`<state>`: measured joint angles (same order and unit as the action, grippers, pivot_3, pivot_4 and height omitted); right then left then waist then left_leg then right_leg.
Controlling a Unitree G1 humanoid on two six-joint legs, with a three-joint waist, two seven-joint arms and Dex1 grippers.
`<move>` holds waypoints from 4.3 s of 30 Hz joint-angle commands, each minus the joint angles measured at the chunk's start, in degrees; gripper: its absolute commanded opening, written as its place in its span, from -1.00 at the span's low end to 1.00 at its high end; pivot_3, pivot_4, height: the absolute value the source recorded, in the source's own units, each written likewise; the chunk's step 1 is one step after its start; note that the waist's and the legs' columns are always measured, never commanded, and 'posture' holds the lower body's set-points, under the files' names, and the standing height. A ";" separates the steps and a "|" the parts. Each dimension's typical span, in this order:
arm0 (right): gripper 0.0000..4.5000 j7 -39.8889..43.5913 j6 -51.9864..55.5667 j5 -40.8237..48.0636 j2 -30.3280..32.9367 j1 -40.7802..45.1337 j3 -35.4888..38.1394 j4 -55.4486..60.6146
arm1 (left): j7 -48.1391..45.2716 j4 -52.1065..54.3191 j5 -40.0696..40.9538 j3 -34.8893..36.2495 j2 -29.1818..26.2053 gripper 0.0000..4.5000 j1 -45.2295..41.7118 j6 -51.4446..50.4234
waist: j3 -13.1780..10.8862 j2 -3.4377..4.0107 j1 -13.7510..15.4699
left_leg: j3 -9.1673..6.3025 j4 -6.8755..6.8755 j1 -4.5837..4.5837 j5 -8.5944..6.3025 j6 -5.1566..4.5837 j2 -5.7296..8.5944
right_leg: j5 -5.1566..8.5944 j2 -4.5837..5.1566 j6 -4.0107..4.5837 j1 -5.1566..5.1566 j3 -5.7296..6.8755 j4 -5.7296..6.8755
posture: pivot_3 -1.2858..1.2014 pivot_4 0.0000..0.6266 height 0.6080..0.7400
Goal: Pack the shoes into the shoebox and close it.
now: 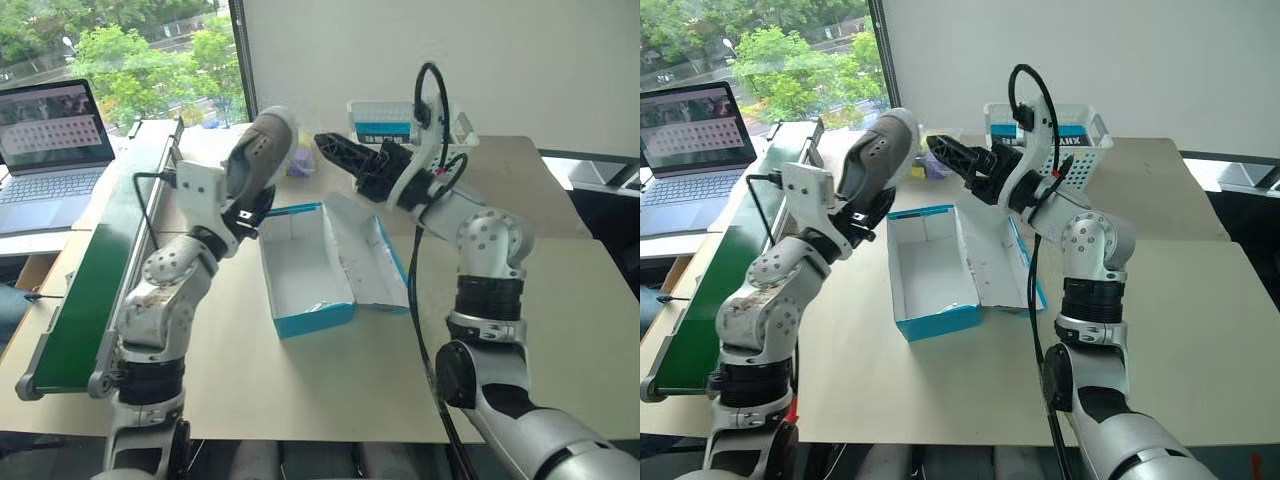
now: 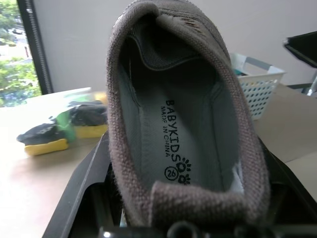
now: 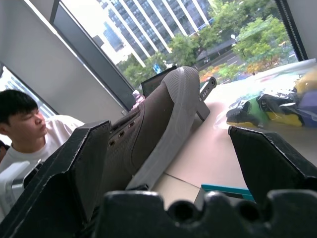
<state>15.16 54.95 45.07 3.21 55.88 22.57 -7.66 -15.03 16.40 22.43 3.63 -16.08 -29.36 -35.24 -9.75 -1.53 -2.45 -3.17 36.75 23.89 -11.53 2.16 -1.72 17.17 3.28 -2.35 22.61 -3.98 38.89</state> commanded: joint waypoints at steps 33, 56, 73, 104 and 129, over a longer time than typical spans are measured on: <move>1.00 -2.49 -5.54 -0.92 7.93 1.77 -1.82 -6.01 | -1.22 -3.30 -0.83 -1.61 7.73 0.08 -8.92 1.87 | -0.01 0.02 -0.12 | 0.07 0.00 0.46 0.01 -0.01 0.01 | 0.00 -0.01 -0.01 0.46 -0.04 -0.16 | 0.03 -0.52 1.00; 1.00 -3.70 -1.37 5.00 5.64 6.30 -1.48 -0.49 | -1.86 -3.47 -1.41 -3.34 9.28 0.08 -8.21 1.80 | -0.01 0.03 -0.06 | 0.08 0.00 0.50 0.01 -0.01 0.01 | 0.00 -0.02 -0.01 0.52 -0.06 0.06 | 0.03 -0.52 1.00; 0.04 -3.34 -0.40 3.98 1.68 -1.71 -5.75 1.13 | -1.32 -2.85 -1.06 -2.54 9.67 0.08 -10.47 0.79 | -0.01 0.03 0.04 | 0.06 0.01 0.50 0.01 -0.01 0.01 | 0.00 -0.02 -0.01 0.51 -0.05 0.07 | 0.03 -0.52 1.00; -0.74 -4.89 17.99 5.46 6.28 9.20 -12.61 6.00 | -4.64 14.84 11.70 12.79 -12.55 1.00 6.55 -17.99 | -0.06 0.10 -0.85 | 0.07 0.01 0.44 0.03 0.01 -0.03 | 0.01 -0.06 0.00 0.64 -0.10 0.05 | 0.03 -0.52 1.00; -0.74 -7.84 29.78 -15.22 4.27 3.42 -32.56 2.67 | -22.56 22.60 13.77 4.68 -32.88 1.00 12.51 -16.85 | -0.05 0.09 -0.35 | 0.06 -0.03 0.44 0.03 0.01 -0.06 | 0.02 -0.09 0.02 0.63 -0.04 -0.03 | 0.03 -0.52 1.00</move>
<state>6.46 86.77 31.00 7.49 59.12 -9.42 -6.19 -37.16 37.05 36.08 7.96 -47.92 -15.86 -52.85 -9.81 -1.45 -2.80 -3.11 36.72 24.34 -11.51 2.17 -1.78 17.19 3.19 -2.34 23.24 -4.02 38.86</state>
